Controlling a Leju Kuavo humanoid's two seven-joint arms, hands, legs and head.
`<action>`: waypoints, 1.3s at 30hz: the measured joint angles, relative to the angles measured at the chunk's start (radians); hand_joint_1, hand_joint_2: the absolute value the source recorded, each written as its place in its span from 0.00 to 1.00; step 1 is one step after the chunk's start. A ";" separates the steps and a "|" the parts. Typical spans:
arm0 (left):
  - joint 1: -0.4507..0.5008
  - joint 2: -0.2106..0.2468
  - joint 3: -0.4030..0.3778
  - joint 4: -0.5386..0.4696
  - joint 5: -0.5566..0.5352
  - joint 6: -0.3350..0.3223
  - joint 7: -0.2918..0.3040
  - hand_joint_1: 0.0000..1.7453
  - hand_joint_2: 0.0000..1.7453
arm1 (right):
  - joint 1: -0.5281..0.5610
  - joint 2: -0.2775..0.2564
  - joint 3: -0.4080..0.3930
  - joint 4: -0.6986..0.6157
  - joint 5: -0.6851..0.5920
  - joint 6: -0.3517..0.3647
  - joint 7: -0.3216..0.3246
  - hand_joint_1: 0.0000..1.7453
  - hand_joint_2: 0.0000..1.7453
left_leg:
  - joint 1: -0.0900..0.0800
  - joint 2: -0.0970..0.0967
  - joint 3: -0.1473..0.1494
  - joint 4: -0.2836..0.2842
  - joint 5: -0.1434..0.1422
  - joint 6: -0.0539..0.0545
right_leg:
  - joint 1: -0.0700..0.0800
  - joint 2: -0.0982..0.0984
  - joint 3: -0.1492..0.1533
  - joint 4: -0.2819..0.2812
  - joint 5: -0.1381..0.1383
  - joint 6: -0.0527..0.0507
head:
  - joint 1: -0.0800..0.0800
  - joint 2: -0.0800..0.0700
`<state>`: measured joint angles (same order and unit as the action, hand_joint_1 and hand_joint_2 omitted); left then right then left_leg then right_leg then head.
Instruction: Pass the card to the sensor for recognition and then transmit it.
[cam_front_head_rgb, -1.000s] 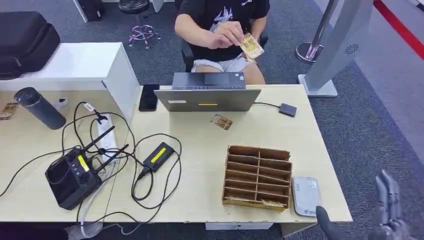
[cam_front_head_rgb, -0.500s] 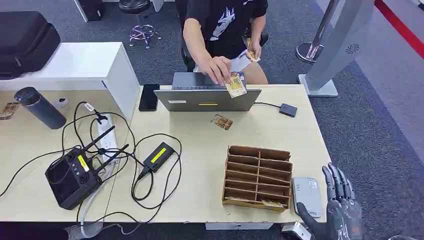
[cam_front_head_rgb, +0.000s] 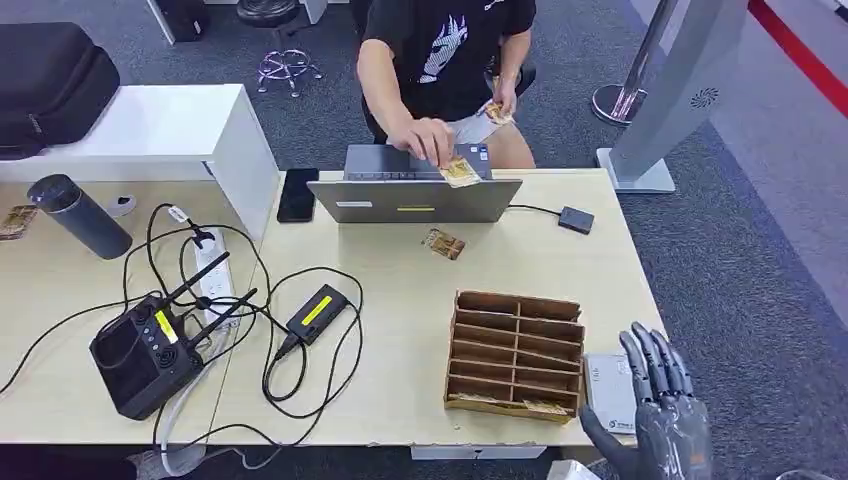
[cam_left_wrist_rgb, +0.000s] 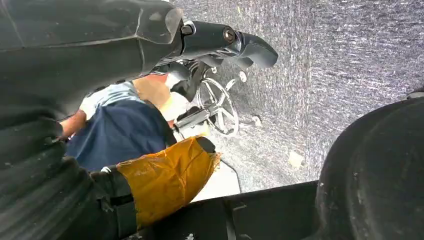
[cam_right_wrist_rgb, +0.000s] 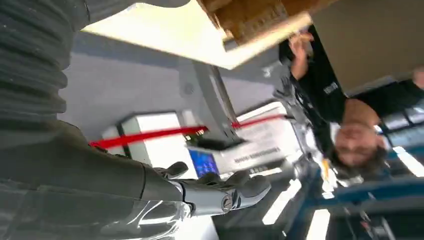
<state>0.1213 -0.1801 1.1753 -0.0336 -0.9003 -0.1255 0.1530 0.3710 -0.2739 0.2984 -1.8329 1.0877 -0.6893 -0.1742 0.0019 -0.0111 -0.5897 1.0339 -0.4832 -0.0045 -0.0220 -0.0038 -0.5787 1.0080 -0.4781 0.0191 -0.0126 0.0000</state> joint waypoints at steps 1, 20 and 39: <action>0.000 0.002 -0.001 0.000 0.000 -0.002 0.000 0.00 1.00 | -0.014 0.001 -0.013 -0.016 -0.020 -0.001 -0.024 0.00 1.00 | 0.000 0.000 0.000 0.000 0.000 0.000 | 0.000 0.000 0.000 0.000 0.000 0.000 | 0.000 0.000; 0.006 0.092 -0.163 0.020 -0.028 -0.133 0.000 0.00 1.00 | -1.031 -0.083 0.086 0.541 -0.233 0.341 0.215 0.00 1.00 | 0.001 0.002 -0.003 0.000 0.012 -0.002 | 0.001 0.004 -0.004 0.001 0.012 0.000 | 0.001 0.000; 0.034 0.112 -0.253 0.038 0.024 -0.135 0.000 0.00 1.00 | -1.098 -0.020 0.187 0.820 -0.310 0.154 0.121 1.00 1.00 | 0.001 -0.001 -0.007 0.000 0.012 -0.002 | 0.002 0.000 -0.008 0.001 0.011 0.000 | 0.001 0.000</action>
<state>0.1557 -0.0683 0.9220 0.0042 -0.8762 -0.2602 0.1530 -0.7274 -0.2941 0.4856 -1.0129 0.7774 -0.5353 -0.0530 0.0030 -0.0120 -0.5966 1.0342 -0.4716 -0.0066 -0.0203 -0.0041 -0.5864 1.0089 -0.4673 0.0188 -0.0118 0.0000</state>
